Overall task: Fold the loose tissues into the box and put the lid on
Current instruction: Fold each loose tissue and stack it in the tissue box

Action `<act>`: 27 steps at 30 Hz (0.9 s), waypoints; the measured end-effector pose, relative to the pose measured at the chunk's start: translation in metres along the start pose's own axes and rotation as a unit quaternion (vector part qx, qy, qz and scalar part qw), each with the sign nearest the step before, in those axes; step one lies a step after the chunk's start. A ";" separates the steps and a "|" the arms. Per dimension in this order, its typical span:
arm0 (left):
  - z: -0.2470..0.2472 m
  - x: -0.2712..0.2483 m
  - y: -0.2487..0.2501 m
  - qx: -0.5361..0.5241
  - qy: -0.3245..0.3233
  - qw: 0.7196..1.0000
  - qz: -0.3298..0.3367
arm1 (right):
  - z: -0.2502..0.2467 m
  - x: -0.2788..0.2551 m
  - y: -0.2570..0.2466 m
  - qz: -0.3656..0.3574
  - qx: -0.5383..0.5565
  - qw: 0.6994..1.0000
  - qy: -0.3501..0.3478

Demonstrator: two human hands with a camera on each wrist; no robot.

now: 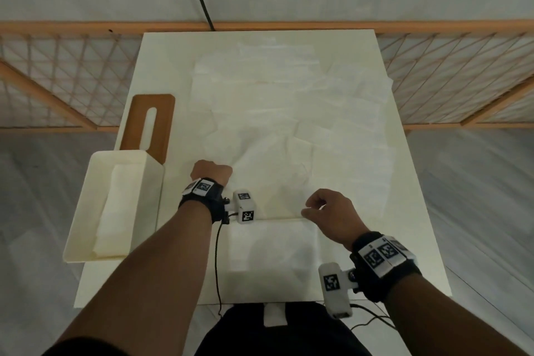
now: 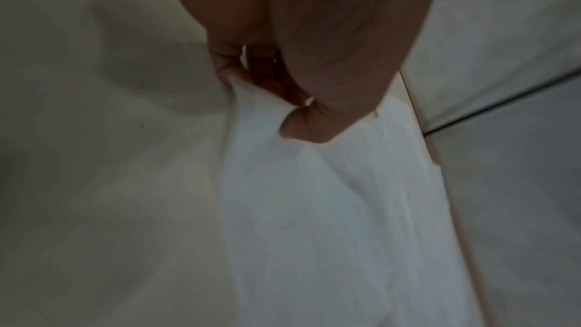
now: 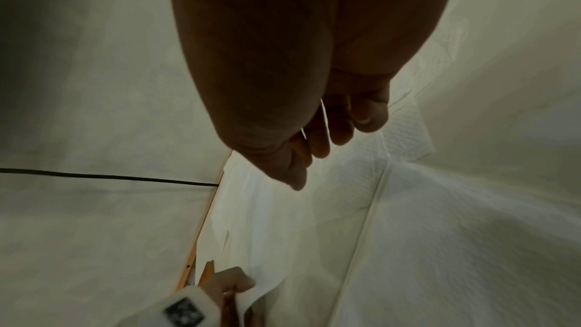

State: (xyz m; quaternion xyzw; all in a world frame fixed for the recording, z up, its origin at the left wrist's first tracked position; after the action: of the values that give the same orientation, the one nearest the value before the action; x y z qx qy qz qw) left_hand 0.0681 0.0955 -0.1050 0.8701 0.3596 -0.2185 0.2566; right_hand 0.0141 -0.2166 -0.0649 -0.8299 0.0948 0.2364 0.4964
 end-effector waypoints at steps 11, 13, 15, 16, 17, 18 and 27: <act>-0.064 -0.108 0.017 -0.351 -0.111 0.918 0.146 | 0.035 0.020 -0.027 0.107 0.345 0.927 -0.101; -0.071 -0.123 0.012 -0.395 -0.139 0.893 0.167 | 0.045 0.019 -0.041 0.108 0.429 0.886 -0.136; -0.074 -0.129 0.002 -0.434 -0.151 0.871 0.175 | 0.046 0.019 -0.062 0.061 0.494 0.852 -0.164; -0.074 -0.130 -0.004 -0.449 -0.154 0.863 0.173 | 0.042 0.017 -0.074 0.033 0.512 0.843 -0.164; -0.075 -0.132 -0.008 -0.458 -0.158 0.858 0.170 | 0.037 0.017 -0.081 0.011 0.515 0.842 -0.158; -0.075 -0.134 -0.010 -0.468 -0.163 0.852 0.168 | 0.030 0.015 -0.087 -0.003 0.506 0.850 -0.148; -0.092 -0.132 -0.010 -0.304 -0.076 0.923 0.224 | -0.013 0.006 -0.099 -0.075 0.376 0.917 -0.110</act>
State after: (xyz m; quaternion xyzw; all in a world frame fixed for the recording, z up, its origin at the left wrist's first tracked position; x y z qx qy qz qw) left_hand -0.0070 0.0890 0.0377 0.7888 0.1841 -0.1006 0.5778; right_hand 0.0617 -0.1791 0.0148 -0.5551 0.0589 0.2355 0.7956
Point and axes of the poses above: each hand's wrist, its own x-axis towards the middle knuckle, its own z-axis out of the palm, y = z × x, the point moved 8 cm from there along x, towards the middle knuckle, and after that the axes turned 12 degrees about x, right-handed, at the moved point
